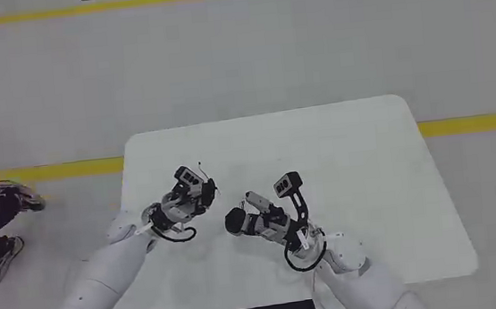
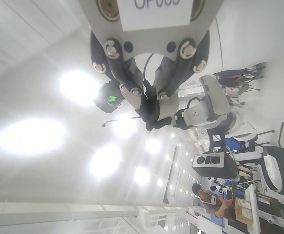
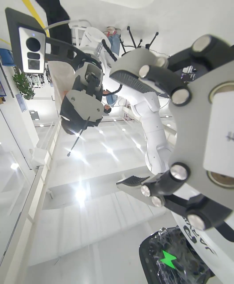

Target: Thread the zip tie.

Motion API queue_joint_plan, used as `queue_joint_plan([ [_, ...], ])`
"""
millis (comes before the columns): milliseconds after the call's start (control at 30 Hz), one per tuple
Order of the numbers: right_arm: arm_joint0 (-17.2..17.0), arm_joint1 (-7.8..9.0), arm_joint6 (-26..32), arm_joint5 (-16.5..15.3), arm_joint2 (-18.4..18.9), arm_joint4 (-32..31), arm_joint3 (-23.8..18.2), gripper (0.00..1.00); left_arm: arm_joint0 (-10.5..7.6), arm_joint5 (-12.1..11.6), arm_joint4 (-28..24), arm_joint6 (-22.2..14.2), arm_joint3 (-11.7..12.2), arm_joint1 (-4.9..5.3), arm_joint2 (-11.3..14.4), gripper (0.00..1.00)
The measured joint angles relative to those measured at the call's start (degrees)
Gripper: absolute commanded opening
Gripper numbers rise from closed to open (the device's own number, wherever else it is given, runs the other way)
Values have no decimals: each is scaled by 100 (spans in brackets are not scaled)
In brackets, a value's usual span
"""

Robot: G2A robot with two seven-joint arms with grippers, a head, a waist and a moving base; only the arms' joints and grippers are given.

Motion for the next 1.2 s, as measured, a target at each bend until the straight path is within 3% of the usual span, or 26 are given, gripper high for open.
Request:
queue_joint_plan([
  [367,0,0,0,0,0,0,0,100,53,-138,113,5,-271,56,41,0],
  [767,-19,-9,-94,0,5,26,-166,100,54,-137,110,4,-274,59,43,0],
  [800,-22,-11,-84,0,5,19,-166,93,54,-137,110,4,-274,59,43,0],
  [867,-24,-16,-73,0,2,8,-164,50,54,-137,110,4,-274,59,43,0],
  [1067,-19,-37,-25,0,-29,7,-136,33,54,-137,110,4,-274,59,43,0],
  [1200,-14,-48,3,0,-33,9,-124,27,54,-137,110,4,-274,59,43,0],
])
